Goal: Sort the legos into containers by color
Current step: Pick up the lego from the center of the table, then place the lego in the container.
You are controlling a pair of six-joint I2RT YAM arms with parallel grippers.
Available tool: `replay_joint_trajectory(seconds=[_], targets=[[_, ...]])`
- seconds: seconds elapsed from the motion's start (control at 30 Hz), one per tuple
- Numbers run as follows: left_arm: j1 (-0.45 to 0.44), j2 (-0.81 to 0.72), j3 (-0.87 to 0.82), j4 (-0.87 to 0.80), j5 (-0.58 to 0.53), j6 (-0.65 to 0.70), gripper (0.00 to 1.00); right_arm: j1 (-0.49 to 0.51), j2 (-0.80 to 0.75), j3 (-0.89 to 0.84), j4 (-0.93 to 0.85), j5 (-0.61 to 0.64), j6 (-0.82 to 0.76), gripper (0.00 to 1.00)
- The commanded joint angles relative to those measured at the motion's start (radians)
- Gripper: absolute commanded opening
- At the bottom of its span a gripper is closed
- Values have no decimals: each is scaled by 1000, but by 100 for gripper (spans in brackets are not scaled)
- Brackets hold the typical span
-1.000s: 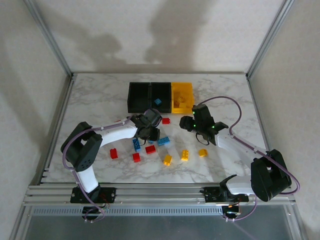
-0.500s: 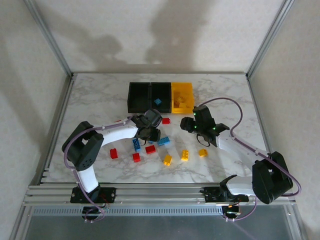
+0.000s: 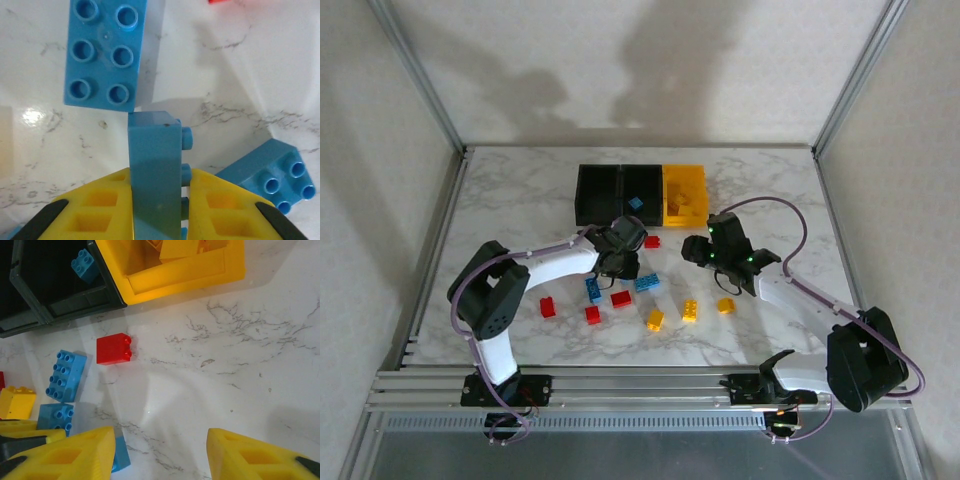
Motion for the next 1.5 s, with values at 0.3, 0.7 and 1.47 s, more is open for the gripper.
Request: replay_joint_trajectory(seconds=[0.3, 0.7, 1.47], targets=[[83, 55, 348, -98, -43, 55, 14, 7, -35, 2, -1, -9, 40, 51], [132, 411, 829, -194, -57, 61, 16, 27, -60, -5, -31, 18, 61, 51], [147, 619, 1022, -230, -130, 50, 30, 26, -89, -11, -86, 83, 31, 51]])
